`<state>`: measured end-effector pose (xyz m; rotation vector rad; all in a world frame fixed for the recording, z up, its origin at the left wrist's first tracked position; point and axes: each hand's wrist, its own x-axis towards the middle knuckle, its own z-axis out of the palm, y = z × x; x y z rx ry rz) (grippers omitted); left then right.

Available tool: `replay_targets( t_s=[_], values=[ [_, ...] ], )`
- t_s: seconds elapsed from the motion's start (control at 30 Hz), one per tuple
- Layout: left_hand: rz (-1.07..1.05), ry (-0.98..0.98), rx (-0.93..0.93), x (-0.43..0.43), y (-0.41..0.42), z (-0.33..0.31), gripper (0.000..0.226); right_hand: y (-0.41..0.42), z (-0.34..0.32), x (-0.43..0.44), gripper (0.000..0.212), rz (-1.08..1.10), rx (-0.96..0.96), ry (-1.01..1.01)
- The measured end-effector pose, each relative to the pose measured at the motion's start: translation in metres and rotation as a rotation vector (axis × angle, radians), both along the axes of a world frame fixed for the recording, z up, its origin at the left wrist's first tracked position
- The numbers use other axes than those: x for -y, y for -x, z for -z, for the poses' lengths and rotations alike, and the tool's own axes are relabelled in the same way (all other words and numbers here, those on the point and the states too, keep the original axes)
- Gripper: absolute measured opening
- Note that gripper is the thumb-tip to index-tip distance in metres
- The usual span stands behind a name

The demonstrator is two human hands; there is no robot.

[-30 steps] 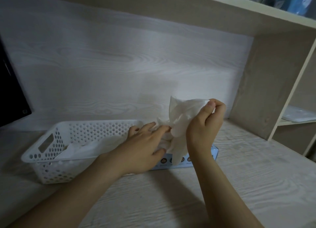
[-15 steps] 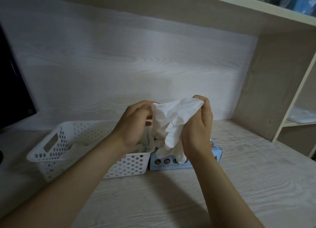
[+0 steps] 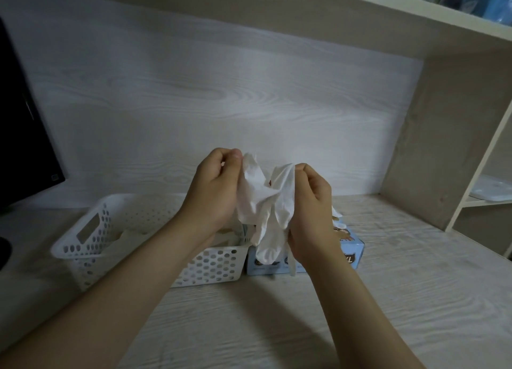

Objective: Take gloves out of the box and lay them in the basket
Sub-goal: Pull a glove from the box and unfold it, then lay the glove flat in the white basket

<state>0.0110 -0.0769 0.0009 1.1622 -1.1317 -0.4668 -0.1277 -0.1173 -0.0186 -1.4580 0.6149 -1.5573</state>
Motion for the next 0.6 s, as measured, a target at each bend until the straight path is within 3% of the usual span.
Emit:
replay_targets(
  t_s=[0.13, 0.3, 0.4, 0.5, 0.6],
  values=[
    [-0.083, -0.059, -0.006, 0.000, -0.002, -0.001, 0.029, 0.001, -0.003, -0.005, 0.021, -0.109, -0.033, 0.009],
    [-0.097, -0.064, 0.095, -0.001, -0.007, 0.000, 0.031, 0.000, -0.002, -0.013, 0.039, -0.257, -0.149, 0.092],
    [-0.027, -0.126, 0.019, -0.005, -0.012, -0.006, 0.039, 0.000, -0.001, -0.015, 0.051, -0.272, -0.195, 0.152],
    [-0.016, -0.178, -0.011, -0.009, -0.015, -0.012, 0.041, -0.001, 0.000, -0.019, 0.061, -0.226, -0.245, 0.203],
    [-0.033, -0.127, 0.046, -0.012, -0.015, -0.015, 0.037, -0.006, 0.004, -0.023, 0.061, -0.046, -0.337, 0.345]
  ],
)
